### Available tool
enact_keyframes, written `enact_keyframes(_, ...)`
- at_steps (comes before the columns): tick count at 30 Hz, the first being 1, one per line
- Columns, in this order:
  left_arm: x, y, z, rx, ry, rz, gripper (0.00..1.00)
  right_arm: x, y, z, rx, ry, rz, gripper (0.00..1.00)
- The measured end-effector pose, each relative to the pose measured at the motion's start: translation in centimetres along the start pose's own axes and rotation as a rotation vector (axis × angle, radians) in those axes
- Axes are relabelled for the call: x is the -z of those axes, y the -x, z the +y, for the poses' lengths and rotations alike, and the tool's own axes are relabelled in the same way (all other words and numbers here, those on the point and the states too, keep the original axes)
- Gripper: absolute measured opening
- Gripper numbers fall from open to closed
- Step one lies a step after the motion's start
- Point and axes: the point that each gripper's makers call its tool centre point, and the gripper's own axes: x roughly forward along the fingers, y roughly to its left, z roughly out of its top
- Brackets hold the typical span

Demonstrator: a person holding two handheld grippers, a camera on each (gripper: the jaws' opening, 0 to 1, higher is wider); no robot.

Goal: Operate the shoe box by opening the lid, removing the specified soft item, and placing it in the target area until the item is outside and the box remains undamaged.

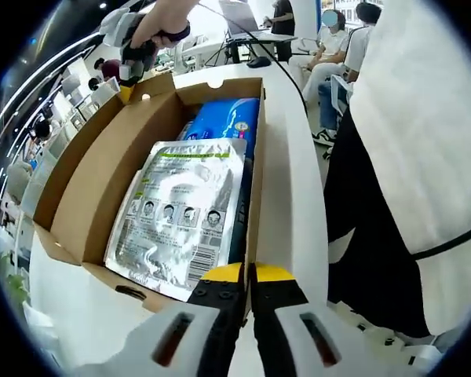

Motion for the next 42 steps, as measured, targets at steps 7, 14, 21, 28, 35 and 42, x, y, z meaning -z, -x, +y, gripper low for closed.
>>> enact_keyframes(7, -0.1, 0.0, -0.1, -0.002, -0.006, -0.005, 0.02, 0.1, -1.1, -0.2, 0.009, 0.123, 0.033, 0.01)
enact_keyframes(14, -0.1, 0.0, -0.1, 0.004, -0.005, -0.005, 0.02, 0.5, -1.7, -0.1, -0.007, 0.117, 0.033, 0.02)
enact_keyframes(21, -0.1, 0.0, -0.2, 0.017, -0.022, 0.002, 0.02, 1.4, -1.6, 0.4, -0.009, 0.18, 0.062, 0.03)
enact_keyframes(28, 0.0, -0.1, -0.1, 0.01, -0.013, -0.004, 0.02, 0.1, -0.8, 0.4, -0.05, 0.145, 0.028, 0.05)
enact_keyframes(35, 0.0, -0.1, 0.0, 0.021, 0.003, -0.001, 0.02, -3.3, 2.0, 2.9, -0.201, 0.184, -0.175, 0.11)
enact_keyframes(42, -0.1, 0.0, -0.1, 0.006, -0.006, -0.03, 0.02, -2.4, 5.0, 4.4, -0.301, 0.232, -0.262, 0.33)
